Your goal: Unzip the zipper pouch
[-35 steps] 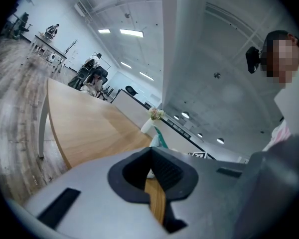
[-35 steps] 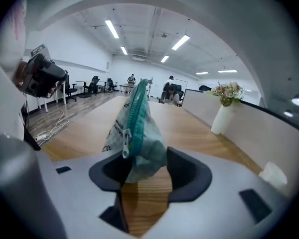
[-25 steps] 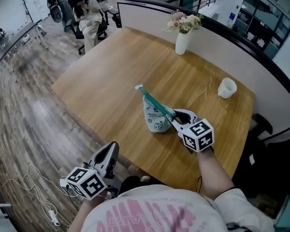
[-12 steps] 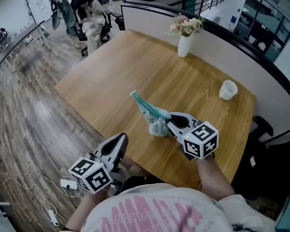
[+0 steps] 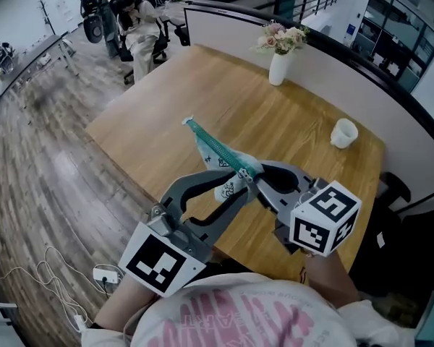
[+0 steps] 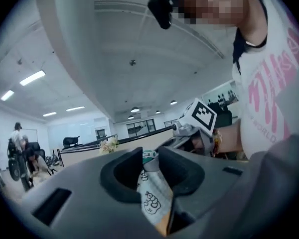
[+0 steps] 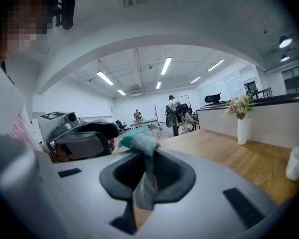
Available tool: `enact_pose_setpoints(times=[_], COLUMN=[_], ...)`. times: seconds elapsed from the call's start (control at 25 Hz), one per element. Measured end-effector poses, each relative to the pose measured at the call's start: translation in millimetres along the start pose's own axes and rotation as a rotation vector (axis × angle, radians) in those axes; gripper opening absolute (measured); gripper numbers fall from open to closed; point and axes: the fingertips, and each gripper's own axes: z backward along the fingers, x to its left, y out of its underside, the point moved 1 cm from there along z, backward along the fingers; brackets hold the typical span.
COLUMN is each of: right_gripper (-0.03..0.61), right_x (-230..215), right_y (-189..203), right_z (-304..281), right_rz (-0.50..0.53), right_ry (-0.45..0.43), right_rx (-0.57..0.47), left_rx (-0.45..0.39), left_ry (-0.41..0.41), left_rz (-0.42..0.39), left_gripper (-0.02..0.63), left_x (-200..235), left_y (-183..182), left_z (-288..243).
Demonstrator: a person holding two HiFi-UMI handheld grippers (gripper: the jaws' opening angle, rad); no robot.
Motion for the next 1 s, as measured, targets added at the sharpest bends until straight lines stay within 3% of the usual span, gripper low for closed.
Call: enact_pose_setpoints(times=[0.16,0.6,0.84,1.0], right_gripper=[0.034,0.035,0.035,0.035], right_x=[12.0,22.8,22.8,25.3], right_y=[-12.0,-16.7,-10.3,-7.6], right_z=[4.7,5.6,3.3,4.1], right_rz=[-0.015,-0.065,-0.079,-0.076], right_ry=[-0.031,-0.062,-0.068,-0.087], right_rx=[-0.023,-0.014,0.014,0.024], left_rx=[0.019,-0.016,0.005,-0.017], left_ry=[0.020,-0.109,-0.140,-0.117], left_rz=[-0.033,-0.166,-0.195,-0.146], left_gripper=[0.153,0.124,0.112,0.101], left_x=[-4.4,0.3,1.7,5.8], left_y=[-4.7,-17.4,-14.1,-13.1], left_z=[-3.2,1.0,-4.5,-6.0])
